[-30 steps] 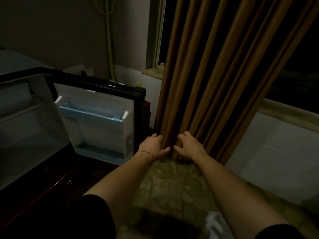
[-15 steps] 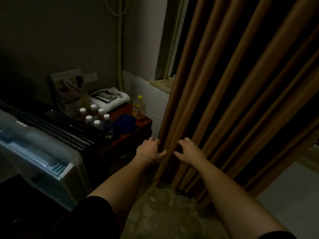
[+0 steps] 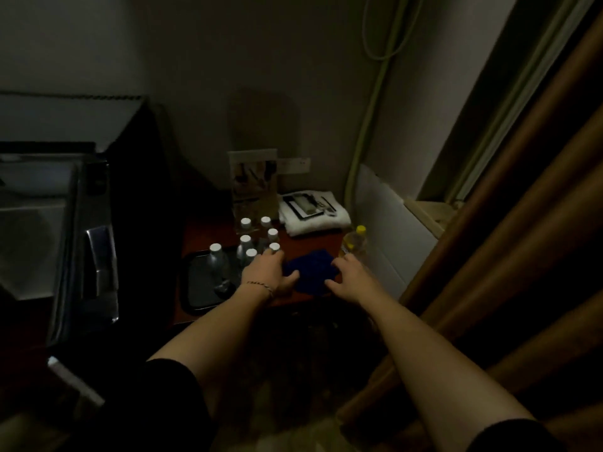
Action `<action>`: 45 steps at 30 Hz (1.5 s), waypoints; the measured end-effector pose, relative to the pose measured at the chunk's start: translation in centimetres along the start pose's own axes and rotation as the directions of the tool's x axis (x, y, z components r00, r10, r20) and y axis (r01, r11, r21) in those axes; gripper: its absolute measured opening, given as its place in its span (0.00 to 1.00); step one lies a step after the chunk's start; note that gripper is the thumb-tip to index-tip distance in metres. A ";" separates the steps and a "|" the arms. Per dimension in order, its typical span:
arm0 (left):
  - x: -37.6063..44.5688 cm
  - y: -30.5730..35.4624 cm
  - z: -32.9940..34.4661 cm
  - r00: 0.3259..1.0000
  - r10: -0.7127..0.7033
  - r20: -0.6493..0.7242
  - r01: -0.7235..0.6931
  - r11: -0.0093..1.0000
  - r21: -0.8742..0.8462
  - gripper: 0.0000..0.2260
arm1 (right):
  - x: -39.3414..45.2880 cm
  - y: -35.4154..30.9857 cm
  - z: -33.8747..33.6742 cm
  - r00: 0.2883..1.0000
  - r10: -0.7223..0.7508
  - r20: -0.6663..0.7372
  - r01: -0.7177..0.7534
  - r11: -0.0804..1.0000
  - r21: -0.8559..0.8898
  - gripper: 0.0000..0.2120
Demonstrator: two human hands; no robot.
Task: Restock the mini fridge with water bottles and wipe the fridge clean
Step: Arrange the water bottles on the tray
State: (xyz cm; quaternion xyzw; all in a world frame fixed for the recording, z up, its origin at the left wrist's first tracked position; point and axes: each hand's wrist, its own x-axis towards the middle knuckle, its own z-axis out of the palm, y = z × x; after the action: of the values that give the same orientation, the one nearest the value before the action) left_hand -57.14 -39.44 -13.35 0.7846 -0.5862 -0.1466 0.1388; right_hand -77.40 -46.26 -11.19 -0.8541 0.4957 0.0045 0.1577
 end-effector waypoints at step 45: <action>26.6 -13.5 2.8 0.909 -0.404 -0.101 0.394 0.913 -0.107 0.12 | 39.5 -8.0 7.5 0.848 -0.459 0.266 0.473 0.881 0.012 0.13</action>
State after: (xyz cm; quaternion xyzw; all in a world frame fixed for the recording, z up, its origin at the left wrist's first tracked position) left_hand -39.13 -61.43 -22.95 0.8887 -0.3973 -0.1487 0.1741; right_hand -49.40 -73.88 -22.65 -0.9445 0.2482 0.0919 0.1946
